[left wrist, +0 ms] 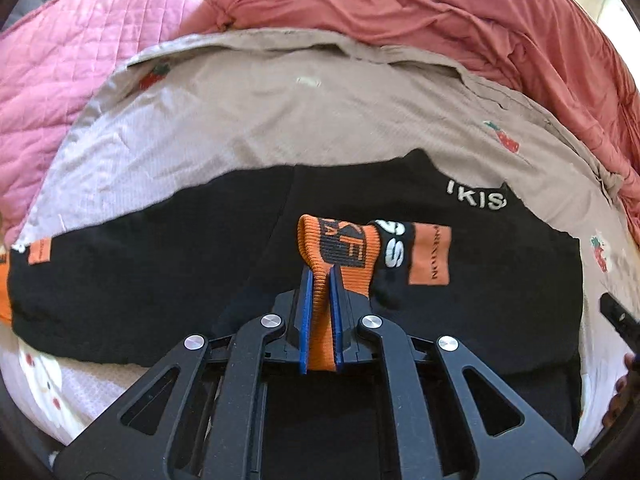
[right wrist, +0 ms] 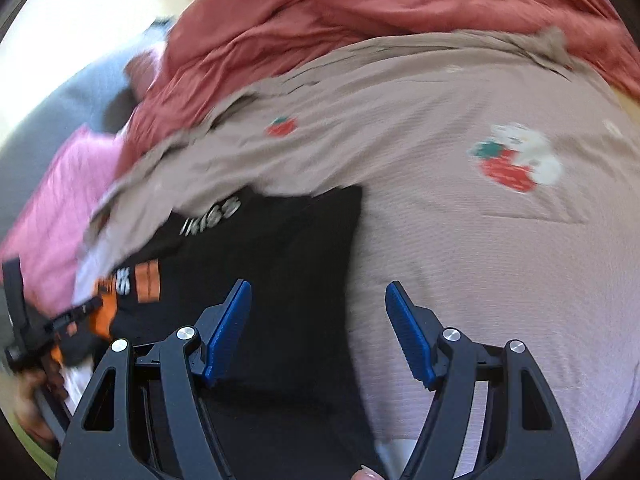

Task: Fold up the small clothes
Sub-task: 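Lay the held cuff onto the sweatshirt body and open the left tool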

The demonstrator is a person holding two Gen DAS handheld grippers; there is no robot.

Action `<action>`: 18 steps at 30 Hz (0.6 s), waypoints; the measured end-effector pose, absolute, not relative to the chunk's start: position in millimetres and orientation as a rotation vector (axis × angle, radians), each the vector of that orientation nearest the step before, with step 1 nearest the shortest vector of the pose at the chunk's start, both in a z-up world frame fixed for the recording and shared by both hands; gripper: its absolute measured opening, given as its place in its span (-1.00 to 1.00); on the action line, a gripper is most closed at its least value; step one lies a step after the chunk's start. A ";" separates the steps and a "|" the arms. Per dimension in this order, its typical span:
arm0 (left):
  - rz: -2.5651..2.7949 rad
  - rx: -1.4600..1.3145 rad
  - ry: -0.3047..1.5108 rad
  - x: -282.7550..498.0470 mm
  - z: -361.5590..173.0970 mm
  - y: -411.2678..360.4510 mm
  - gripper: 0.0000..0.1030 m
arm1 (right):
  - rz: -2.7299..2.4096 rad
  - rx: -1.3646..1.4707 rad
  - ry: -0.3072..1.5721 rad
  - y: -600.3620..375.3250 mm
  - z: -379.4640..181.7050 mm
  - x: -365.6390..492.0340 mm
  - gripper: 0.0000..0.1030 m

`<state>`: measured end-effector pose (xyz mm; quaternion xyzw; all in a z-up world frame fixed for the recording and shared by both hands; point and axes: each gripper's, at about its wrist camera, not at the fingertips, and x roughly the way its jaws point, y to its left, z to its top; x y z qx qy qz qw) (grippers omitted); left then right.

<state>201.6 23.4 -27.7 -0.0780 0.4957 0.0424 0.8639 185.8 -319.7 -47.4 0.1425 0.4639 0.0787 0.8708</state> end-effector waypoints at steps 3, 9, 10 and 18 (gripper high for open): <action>0.082 -0.227 1.020 193.0 -23.9 42.1 -0.94 | 0.248 0.280 1.007 -295.5 -58.8 185.2 0.32; 0.040 -0.307 1.017 178.1 -22.9 62.8 -0.94 | 0.215 0.168 1.075 -283.1 -72.2 188.4 0.28; 0.017 -0.314 1.011 175.3 -22.4 60.0 -0.94 | 0.216 0.175 1.081 -284.2 -74.6 189.1 0.28; -0.054 -0.185 1.020 176.7 -32.1 13.5 -0.86 | 0.207 0.053 1.108 -273.4 -83.3 186.9 0.28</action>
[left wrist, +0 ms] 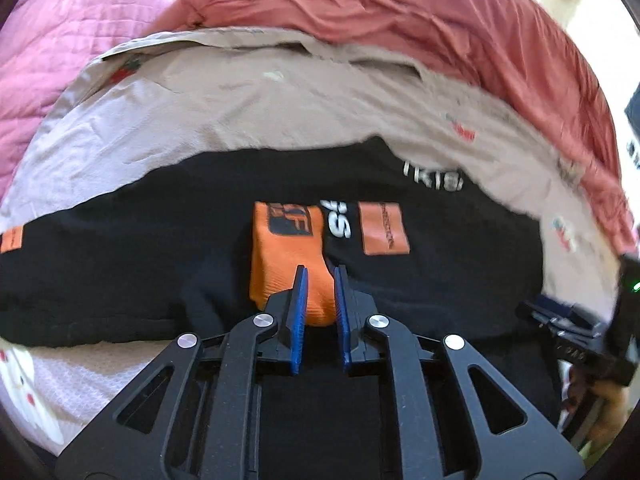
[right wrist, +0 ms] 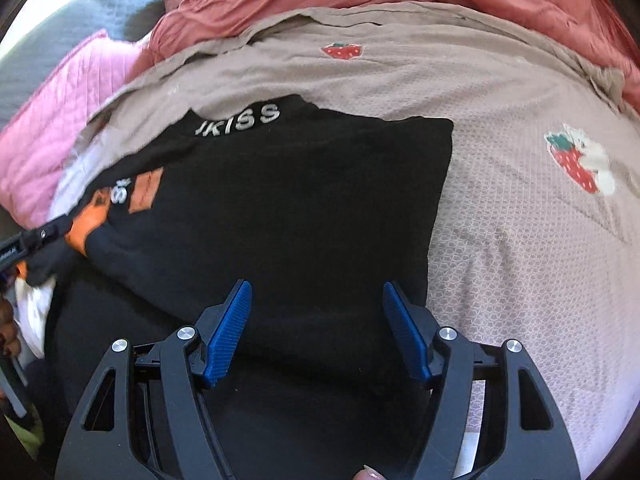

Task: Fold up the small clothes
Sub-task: 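Lay the held cuff onto the sweatshirt body and open the left tool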

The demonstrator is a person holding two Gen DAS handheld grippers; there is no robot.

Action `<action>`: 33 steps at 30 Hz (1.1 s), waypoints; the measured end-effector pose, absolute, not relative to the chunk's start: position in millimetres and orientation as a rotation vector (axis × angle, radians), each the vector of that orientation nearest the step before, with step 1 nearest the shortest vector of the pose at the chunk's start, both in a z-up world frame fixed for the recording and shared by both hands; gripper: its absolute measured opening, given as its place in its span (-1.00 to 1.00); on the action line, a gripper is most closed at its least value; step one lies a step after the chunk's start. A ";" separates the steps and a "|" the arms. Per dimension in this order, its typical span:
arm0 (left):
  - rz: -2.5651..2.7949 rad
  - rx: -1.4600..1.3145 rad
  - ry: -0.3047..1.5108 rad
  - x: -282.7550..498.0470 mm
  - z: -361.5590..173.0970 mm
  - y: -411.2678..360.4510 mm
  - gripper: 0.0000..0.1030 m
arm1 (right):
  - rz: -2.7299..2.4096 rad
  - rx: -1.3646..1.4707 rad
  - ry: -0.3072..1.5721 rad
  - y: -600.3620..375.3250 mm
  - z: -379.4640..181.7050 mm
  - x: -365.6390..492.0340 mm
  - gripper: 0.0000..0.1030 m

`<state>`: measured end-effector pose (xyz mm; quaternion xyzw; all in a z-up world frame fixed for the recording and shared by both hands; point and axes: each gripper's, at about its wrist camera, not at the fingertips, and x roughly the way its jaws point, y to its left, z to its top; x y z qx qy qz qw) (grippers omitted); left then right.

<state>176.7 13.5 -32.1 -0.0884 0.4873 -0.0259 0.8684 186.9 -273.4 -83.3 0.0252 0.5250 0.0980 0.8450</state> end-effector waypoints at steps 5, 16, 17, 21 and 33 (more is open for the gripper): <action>0.031 -0.163 1.144 188.2 -68.0 21.0 -0.89 | 0.195 -0.049 1.114 -263.8 -85.6 185.4 0.28; 0.008 -0.086 1.038 169.7 -30.2 3.3 -0.90 | 0.250 0.000 1.049 -260.3 -64.6 182.8 0.31; -0.007 -0.080 1.039 167.8 -29.3 -2.1 -0.90 | 0.261 0.003 1.047 -258.5 -63.4 182.1 0.31; -0.021 -0.067 1.112 169.4 -47.7 -13.3 -0.77 | 0.274 -0.030 1.110 -248.6 -77.6 182.7 0.31; -0.006 -0.112 1.127 152.4 -44.9 -8.6 -0.06 | 0.324 0.007 1.082 -243.2 -70.3 175.4 0.32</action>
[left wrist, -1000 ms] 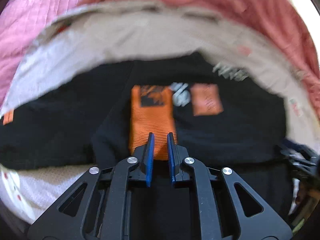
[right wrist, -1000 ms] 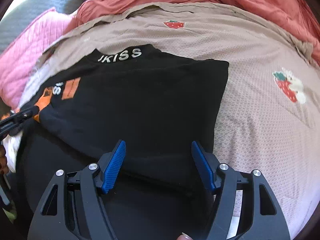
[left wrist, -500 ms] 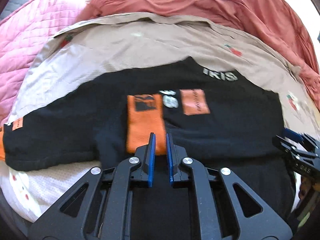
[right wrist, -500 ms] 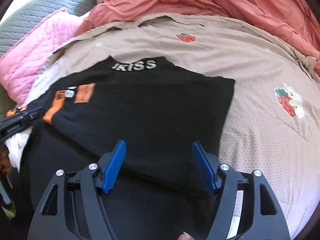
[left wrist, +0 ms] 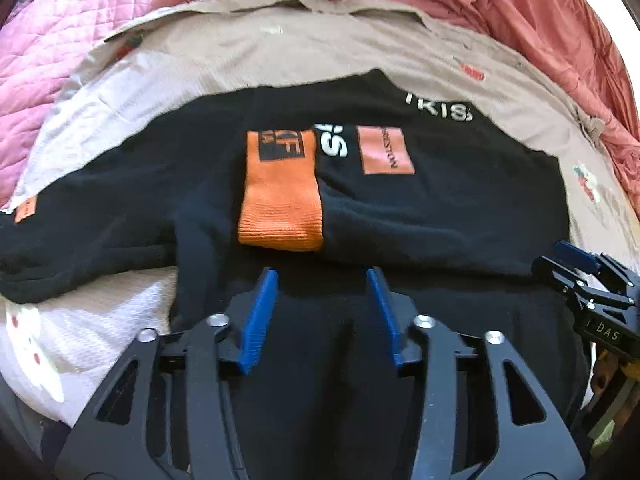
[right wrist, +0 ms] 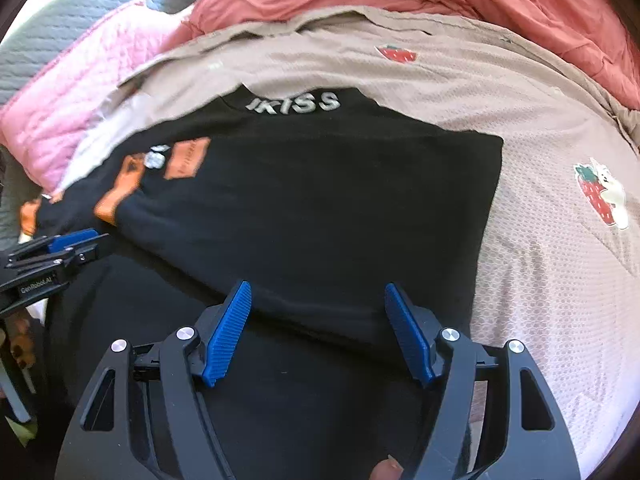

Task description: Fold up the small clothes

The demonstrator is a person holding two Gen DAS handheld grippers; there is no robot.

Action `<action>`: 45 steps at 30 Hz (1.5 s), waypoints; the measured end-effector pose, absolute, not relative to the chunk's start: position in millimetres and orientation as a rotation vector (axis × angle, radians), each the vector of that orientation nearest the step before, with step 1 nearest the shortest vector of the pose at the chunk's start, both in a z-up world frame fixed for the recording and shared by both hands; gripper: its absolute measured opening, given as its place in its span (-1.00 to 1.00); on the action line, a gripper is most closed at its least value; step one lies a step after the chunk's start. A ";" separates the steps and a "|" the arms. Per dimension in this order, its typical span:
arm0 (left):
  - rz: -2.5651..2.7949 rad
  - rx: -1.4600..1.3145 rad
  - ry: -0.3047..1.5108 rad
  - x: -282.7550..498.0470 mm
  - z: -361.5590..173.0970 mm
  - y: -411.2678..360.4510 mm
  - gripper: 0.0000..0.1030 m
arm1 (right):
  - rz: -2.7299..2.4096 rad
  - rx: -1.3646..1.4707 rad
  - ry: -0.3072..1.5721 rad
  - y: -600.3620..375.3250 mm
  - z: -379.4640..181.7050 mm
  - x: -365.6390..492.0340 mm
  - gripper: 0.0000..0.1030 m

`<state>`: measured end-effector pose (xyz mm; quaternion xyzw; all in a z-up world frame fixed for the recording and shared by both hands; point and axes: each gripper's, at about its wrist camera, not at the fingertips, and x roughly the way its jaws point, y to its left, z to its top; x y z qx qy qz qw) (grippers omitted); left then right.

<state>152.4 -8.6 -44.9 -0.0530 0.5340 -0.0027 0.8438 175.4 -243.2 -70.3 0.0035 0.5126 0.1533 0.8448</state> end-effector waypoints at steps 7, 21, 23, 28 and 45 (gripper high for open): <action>-0.006 -0.110 1.086 134.3 -23.1 -2.9 0.29 | 0.340 -0.029 0.978 -230.6 -49.6 159.7 0.76; 0.044 -0.092 1.005 106.2 12.0 16.8 0.81 | 0.357 -0.056 0.762 -219.1 -11.0 126.8 0.81; 0.055 -0.109 0.997 104.2 15.0 23.4 0.81 | 0.354 -0.068 0.744 -215.1 -8.1 122.2 0.81; 0.084 -0.149 0.983 97.9 18.6 43.5 0.81 | 0.333 -0.071 0.722 -200.5 -1.5 112.0 0.91; 0.203 -0.168 0.963 84.1 2.6 105.5 0.81 | 0.416 -0.136 0.749 -117.6 3.5 76.2 0.91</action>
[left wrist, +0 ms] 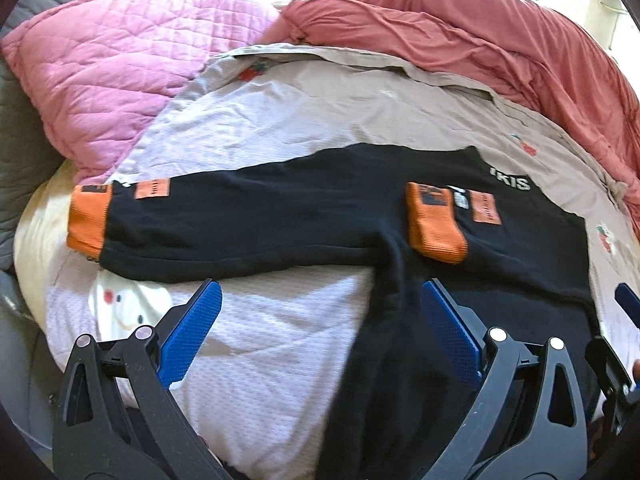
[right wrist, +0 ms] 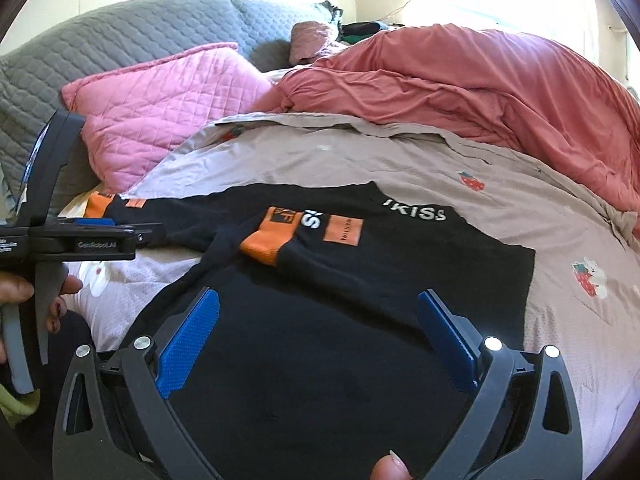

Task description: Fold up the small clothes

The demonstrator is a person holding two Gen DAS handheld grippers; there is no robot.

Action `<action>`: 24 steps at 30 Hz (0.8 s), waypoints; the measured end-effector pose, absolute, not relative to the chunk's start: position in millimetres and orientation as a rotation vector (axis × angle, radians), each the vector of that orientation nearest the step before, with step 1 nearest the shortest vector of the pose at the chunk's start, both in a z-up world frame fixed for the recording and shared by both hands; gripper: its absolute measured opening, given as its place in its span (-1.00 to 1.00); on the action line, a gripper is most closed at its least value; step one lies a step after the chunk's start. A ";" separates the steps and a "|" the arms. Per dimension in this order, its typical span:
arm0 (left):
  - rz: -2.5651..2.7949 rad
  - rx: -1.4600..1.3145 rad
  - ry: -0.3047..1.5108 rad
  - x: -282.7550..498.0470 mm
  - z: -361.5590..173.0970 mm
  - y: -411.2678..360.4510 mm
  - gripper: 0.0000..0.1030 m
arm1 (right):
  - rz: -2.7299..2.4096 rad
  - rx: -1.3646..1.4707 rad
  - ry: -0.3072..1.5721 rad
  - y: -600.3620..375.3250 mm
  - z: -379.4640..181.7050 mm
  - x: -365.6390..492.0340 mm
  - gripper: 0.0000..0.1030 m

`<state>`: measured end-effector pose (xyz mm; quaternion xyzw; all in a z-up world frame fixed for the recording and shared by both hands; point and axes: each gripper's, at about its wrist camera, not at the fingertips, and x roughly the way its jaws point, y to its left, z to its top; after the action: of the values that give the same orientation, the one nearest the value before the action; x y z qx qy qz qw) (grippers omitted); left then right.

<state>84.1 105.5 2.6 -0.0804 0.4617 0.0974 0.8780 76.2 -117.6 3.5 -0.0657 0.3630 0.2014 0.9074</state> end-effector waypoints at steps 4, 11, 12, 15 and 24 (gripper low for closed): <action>0.248 -0.206 0.969 81.7 -2.2 127.8 0.81 | 0.428 -0.145 0.773 -99.5 0.7 74.5 0.91; 0.344 -0.292 0.950 74.3 -4.2 176.3 0.81 | 0.477 -0.183 0.806 -59.8 -4.2 70.3 0.91; 0.360 -0.314 0.945 72.3 -4.6 185.9 0.81 | 0.481 -0.189 0.808 -55.2 -4.0 70.1 0.91; 0.412 -0.362 0.936 66.9 -6.7 209.0 0.81 | 0.490 -0.210 0.811 -42.0 -3.4 70.7 0.91; 0.568 -0.468 0.877 46.3 -13.3 272.9 0.81 | 0.499 -0.223 0.822 -17.9 -4.0 70.9 0.91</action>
<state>46.3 272.9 -13.3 -0.2213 0.4150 0.2688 0.8405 70.9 -17.9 -4.0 -0.1070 0.3945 0.2395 0.8807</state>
